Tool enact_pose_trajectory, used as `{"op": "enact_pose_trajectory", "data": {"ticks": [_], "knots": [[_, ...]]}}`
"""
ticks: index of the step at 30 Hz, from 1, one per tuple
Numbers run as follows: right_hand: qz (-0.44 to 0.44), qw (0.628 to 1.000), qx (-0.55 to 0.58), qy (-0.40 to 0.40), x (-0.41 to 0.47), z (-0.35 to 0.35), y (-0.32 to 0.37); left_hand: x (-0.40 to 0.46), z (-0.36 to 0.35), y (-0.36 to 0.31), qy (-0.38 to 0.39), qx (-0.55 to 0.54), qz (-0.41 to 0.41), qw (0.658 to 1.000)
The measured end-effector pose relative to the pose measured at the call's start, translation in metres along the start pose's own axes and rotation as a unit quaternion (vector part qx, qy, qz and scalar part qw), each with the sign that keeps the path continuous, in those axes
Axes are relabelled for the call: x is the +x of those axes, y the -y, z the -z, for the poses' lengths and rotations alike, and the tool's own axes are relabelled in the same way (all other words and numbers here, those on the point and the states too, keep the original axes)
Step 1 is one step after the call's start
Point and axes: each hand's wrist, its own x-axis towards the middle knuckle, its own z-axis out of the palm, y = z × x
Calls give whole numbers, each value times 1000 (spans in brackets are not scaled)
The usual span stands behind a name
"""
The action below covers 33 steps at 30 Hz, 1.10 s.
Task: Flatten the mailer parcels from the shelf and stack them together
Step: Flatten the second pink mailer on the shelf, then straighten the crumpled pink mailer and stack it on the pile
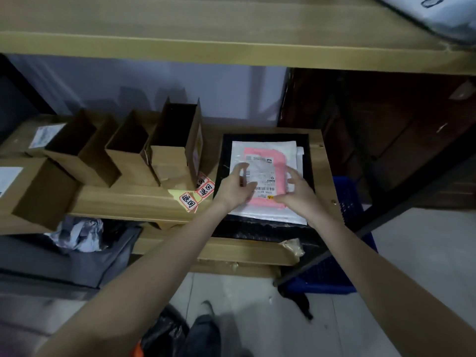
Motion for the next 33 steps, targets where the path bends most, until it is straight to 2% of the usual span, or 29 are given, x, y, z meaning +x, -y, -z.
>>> {"op": "enact_pose_trajectory", "data": {"ticks": [2, 4, 8, 13, 17, 22, 33], "knots": [[15, 997, -70, 0, 7, -10, -7, 9, -4, 9, 31, 136, -55, 989], [25, 989, -143, 8, 14, -16, -16, 14, -5, 17, 44, 250, -96, 962], [18, 959, -282, 30, 20, -14, -20, 16, 0, 23, 97, 364, -84, 922], [22, 951, -302, 66, 17, 0, -8, 16, 5, 18, 129, 385, -71, 911], [74, 953, -291, 46, 5, 13, -1, 4, 19, 7, 75, 381, -120, 914], [134, 940, -312, 15, -14, 31, 18, -23, 57, -19, 18, 409, -192, 892], [317, 896, -306, -56, -111, 56, 113, -129, 129, -92, -77, 393, -291, 869]]}}
